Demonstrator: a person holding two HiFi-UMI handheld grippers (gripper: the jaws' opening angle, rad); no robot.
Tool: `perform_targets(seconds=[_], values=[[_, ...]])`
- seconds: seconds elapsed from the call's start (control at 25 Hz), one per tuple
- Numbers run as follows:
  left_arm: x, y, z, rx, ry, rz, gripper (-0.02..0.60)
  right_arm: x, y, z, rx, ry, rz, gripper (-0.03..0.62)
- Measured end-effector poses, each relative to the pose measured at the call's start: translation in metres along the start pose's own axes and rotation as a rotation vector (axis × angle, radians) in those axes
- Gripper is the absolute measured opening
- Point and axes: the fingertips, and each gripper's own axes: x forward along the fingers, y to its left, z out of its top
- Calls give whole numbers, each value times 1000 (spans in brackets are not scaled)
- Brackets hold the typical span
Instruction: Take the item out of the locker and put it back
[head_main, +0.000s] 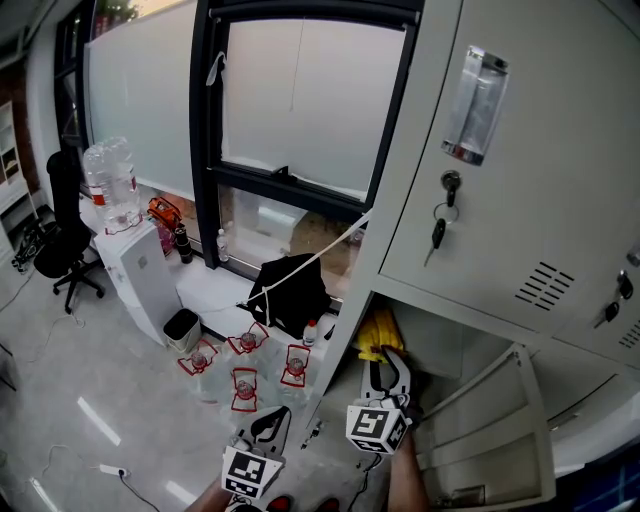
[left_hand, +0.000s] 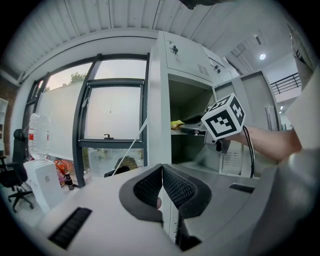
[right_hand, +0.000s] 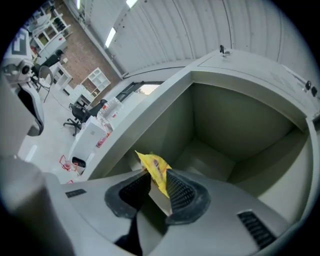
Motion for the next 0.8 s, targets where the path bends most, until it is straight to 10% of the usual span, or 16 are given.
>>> perform_targets(seconds=[0.2, 0.28, 0.8], values=[[1, 0, 1, -1, -2, -1, 23, -1, 4, 1, 38, -8, 36, 161], [1, -1, 1, 0, -3, -3, 23, 0, 6, 2, 54, -14, 56, 286], [0, -2, 14, 22, -30, -36, 23, -27, -6, 6, 252, -36, 45, 296]])
